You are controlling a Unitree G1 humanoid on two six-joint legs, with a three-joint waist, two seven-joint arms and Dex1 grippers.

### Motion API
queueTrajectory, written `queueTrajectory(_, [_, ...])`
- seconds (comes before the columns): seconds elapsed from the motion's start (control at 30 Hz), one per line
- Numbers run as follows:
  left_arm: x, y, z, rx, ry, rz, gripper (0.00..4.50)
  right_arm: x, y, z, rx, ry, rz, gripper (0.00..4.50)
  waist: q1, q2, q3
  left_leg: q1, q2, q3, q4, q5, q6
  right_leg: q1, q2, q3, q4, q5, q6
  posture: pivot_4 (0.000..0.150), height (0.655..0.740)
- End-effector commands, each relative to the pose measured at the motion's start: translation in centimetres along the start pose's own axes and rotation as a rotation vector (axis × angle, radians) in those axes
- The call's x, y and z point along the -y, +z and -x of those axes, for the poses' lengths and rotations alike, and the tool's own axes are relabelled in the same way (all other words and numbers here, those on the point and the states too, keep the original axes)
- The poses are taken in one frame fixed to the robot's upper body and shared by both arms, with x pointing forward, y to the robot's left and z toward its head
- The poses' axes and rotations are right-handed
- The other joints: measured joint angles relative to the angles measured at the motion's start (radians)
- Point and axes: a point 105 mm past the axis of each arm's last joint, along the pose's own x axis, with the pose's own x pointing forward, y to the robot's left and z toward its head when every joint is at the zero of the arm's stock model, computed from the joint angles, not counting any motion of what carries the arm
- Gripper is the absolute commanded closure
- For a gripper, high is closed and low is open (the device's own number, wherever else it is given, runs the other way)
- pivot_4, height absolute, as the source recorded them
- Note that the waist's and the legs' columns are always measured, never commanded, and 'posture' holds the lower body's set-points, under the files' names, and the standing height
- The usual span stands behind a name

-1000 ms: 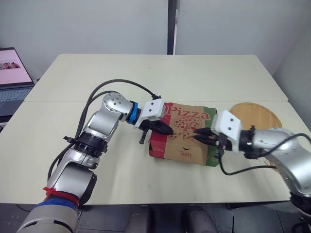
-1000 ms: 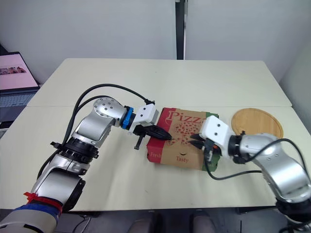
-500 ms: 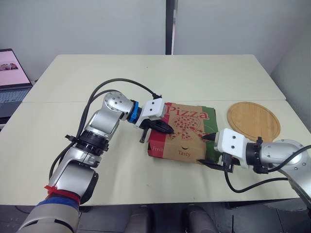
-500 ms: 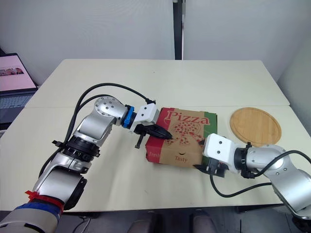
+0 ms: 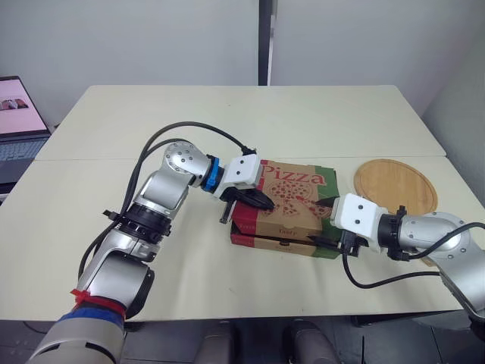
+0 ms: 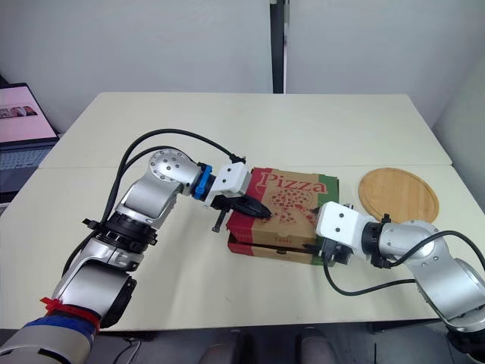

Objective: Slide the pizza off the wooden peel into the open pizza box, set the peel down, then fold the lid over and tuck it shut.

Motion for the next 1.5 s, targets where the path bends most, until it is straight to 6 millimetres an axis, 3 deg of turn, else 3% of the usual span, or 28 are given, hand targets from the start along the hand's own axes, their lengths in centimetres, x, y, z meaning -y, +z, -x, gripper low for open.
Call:
queueTrajectory(0.03, [0.9, 0.5, -0.7, -0.005, -0.048, -0.036, 4.50, 0.7, 0.6, 0.2, 0.008, -0.053, 0.049, 0.66, 0.000, 0.000, 0.000, 0.000, 0.000, 0.000, 0.000, 0.000, 0.000, 0.000, 0.000, 0.000, 0.000, 0.000, 0.000, 0.150, 0.7318])
queueTrajectory(0.33, [2.2, -1.1, -1.4, -0.071, -0.076, -0.043, 4.50, -0.4, 0.5, 0.0, 0.004, -0.042, 0.043, 0.66, 0.000, 0.000, 0.000, 0.000, 0.000, 0.000, 0.000, 0.000, 0.000, 0.000, 0.000, 0.000, 0.000, 0.000, 0.000, 0.150, 0.7318])
queueTrajectory(0.7, [1.5, -1.2, -1.3, -0.064, -0.041, -0.036, 4.50, 0.4, 1.2, 4.1, 0.059, -0.055, -0.151, 0.66, 0.002, 0.000, 0.000, 0.001, 0.000, 0.000, 0.000, 0.000, 0.000, 0.001, 0.000, 0.000, 0.000, 0.000, 0.000, 0.150, 0.7318])
queueTrajectory(0.8, [1.2, -1.1, -1.3, -0.058, -0.029, -0.035, 4.50, 0.8, 1.8, 3.8, 0.098, -0.065, -0.185, 0.66, 0.001, 0.000, 0.000, 0.001, 0.000, 0.000, 0.000, 0.000, 0.000, 0.002, 0.000, 0.000, 0.000, 0.000, 0.000, 0.150, 0.7318])
queueTrajectory(0.87, [1.0, -1.1, -1.2, -0.057, -0.023, -0.035, 4.50, 0.7, 2.0, 2.6, 0.117, -0.068, -0.202, 0.66, 0.000, 0.000, 0.000, 0.001, 0.000, 0.000, 0.000, 0.000, 0.000, 0.002, 0.000, -0.001, 0.000, 0.000, 0.000, 0.150, 0.7318])
queueTrajectory(0.97, [0.8, -0.8, -0.9, -0.037, -0.006, -0.033, 4.50, 0.6, 1.7, 0.0, 0.126, -0.079, -0.244, 1.26, -0.002, 0.000, 0.000, 0.001, 0.000, 0.000, 0.000, 0.000, 0.000, 0.002, 0.000, 0.000, 0.000, 0.000, 0.000, 0.150, 0.7318])
queueTrajectory(1.1, [0.4, 0.5, 0.1, 0.029, 0.032, 0.001, 4.50, 0.1, 0.8, -2.4, 0.109, -0.054, -0.252, 2.65, -0.002, 0.000, 0.000, 0.001, -0.001, 0.000, 0.000, 0.000, 0.000, 0.001, 0.000, 0.000, 0.000, 0.000, 0.000, 0.150, 0.7318])
queueTrajectory(1.2, [-0.3, 1.5, 2.9, 0.073, 0.106, 0.070, 4.50, -0.4, 1.4, -3.5, 0.131, -0.013, -0.229, 3.66, -0.002, 0.000, 0.000, 0.000, 0.000, 0.000, 0.000, 0.000, 0.000, 0.000, 0.000, 0.000, 0.000, 0.000, 0.000, 0.150, 0.7318])
queueTrajectory(1.27, [-1.0, 0.8, 5.2, 0.034, 0.176, 0.102, 4.50, -0.4, 1.9, -3.9, 0.149, -0.002, -0.213, 4.41, -0.007, 0.000, 0.000, 0.001, 0.000, 0.000, 0.000, 0.000, 0.000, 0.000, 0.000, 0.000, 0.001, 0.000, 0.000, 0.150, 0.7318])
queueTrajectory(1.4, [-0.9, -2.9, 8.8, -0.169, 0.255, 0.108, 4.50, -0.2, 2.7, -4.5, 0.177, 0.009, -0.190, 4.46, -0.008, 0.000, 0.000, 0.002, 0.000, 0.000, -0.001, 0.000, 0.000, -0.001, 0.001, 0.000, 0.002, 0.000, 0.000, 0.150, 0.7318])
queueTrajectory(1.5, [0.0, -4.5, 9.5, -0.239, 0.232, 0.112, 4.50, -0.1, 3.2, -4.8, 0.193, 0.017, -0.177, 4.46, -0.004, 0.000, 0.000, 0.001, 0.000, 0.000, -0.001, 0.000, 0.000, -0.001, 0.001, 0.000, 0.002, 0.000, 0.000, 0.150, 0.7318])
